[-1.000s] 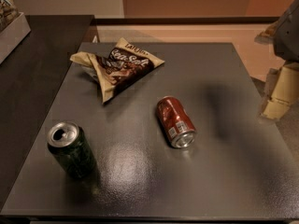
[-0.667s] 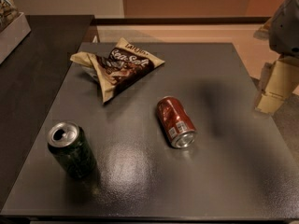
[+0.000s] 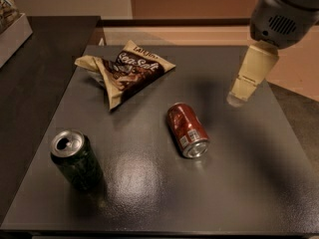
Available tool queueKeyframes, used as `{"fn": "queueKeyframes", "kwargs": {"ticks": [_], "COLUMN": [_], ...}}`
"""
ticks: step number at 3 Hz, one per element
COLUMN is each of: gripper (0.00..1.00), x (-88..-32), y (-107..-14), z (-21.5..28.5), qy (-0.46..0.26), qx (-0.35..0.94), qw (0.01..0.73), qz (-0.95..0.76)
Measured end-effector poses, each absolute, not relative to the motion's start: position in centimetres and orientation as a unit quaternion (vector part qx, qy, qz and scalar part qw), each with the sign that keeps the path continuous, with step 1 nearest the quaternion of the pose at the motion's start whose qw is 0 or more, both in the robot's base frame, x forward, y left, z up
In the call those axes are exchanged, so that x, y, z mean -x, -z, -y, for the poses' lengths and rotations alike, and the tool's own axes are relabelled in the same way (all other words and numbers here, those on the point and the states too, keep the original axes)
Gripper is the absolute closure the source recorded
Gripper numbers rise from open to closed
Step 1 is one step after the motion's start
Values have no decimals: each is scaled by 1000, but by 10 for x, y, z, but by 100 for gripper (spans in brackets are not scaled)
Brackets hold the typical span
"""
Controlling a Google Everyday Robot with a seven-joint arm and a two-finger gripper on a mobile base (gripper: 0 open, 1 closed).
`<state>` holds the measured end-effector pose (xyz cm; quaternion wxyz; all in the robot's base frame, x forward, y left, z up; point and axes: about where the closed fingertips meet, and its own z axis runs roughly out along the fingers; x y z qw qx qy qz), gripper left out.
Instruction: Pick coke can
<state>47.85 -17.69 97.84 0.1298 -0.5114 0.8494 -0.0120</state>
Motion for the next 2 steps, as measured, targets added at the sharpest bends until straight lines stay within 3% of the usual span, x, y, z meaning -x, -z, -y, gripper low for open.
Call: {"fn": "queueKeyframes", "kwargs": {"ticks": [2], "gripper": [0], "x": [-499], "y": [-949], "z": [124], "qy": [-14], "qx": [403], "qw": [120], "qz": [-907]}}
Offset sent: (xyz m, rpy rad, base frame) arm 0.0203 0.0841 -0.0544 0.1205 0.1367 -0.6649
